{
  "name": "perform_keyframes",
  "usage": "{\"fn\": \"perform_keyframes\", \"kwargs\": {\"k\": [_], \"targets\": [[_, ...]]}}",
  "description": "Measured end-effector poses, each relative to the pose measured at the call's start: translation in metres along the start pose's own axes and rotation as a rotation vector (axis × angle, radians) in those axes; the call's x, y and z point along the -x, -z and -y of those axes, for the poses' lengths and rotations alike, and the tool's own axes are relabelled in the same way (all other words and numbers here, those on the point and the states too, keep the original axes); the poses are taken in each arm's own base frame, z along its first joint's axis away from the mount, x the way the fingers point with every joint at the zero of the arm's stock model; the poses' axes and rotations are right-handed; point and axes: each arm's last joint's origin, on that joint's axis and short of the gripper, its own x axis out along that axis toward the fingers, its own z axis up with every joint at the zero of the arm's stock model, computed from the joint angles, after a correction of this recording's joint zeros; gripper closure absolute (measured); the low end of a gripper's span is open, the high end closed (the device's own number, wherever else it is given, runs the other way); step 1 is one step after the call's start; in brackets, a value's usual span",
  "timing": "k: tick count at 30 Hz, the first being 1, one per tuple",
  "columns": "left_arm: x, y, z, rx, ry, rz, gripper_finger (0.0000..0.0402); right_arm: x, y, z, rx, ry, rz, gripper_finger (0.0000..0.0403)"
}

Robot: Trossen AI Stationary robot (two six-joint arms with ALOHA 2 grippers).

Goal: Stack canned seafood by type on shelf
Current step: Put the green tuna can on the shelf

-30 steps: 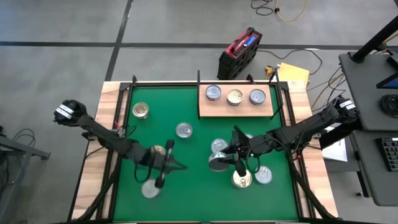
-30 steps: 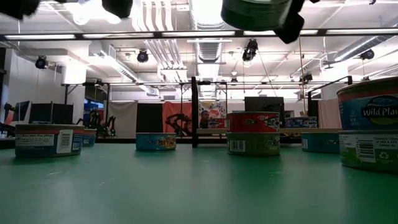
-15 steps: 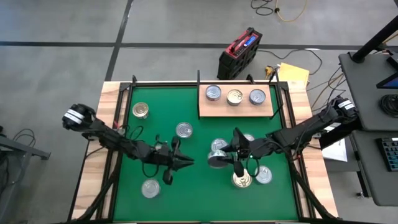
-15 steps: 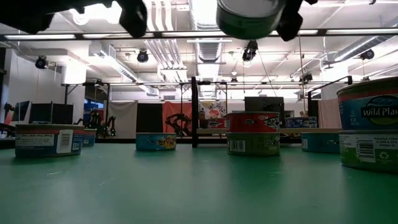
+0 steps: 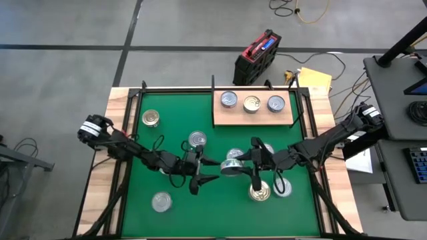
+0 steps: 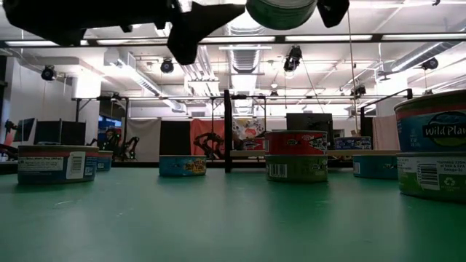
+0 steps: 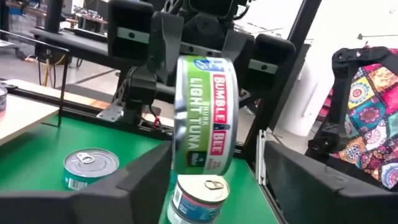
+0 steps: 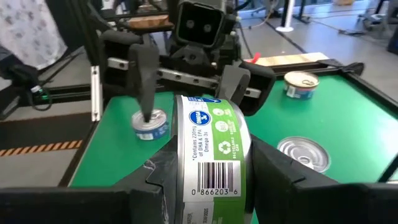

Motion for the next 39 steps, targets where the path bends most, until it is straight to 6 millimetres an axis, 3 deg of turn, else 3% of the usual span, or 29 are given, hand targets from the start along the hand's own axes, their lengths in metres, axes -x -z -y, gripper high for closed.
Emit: {"fn": "perform_keyframes", "kwargs": {"k": [7, 14, 22, 27, 32, 39], "targets": [[-0.010, -0.002, -0.002, -0.032, -0.022, 0.010, 0.0116, 0.000, -0.001, 0.001, -0.011, 0.020, 0.008, 0.0268], [-0.011, -0.003, -0.007, -0.084, -0.090, 0.017, 0.0115, 0.000, -0.001, 0.001, -0.022, 0.018, 0.014, 0.0268], [-0.031, -0.009, -0.001, -0.171, -0.030, -0.027, 0.0132, 0.000, -0.005, 0.000, -0.038, 0.003, 0.047, 0.0267], [-0.036, -0.012, 0.002, -0.196, -0.030, -0.047, 0.0180, 0.000, -0.004, -0.001, -0.023, -0.001, 0.044, 0.0267], [-0.036, -0.012, 0.001, -0.184, -0.039, -0.050, 0.0285, 0.000, -0.003, -0.002, 0.000, -0.001, 0.031, 0.0248], [-0.035, -0.010, 0.001, -0.154, -0.031, -0.058, 0.0281, 0.001, -0.003, -0.001, -0.007, 0.001, 0.027, 0.0196]]}}
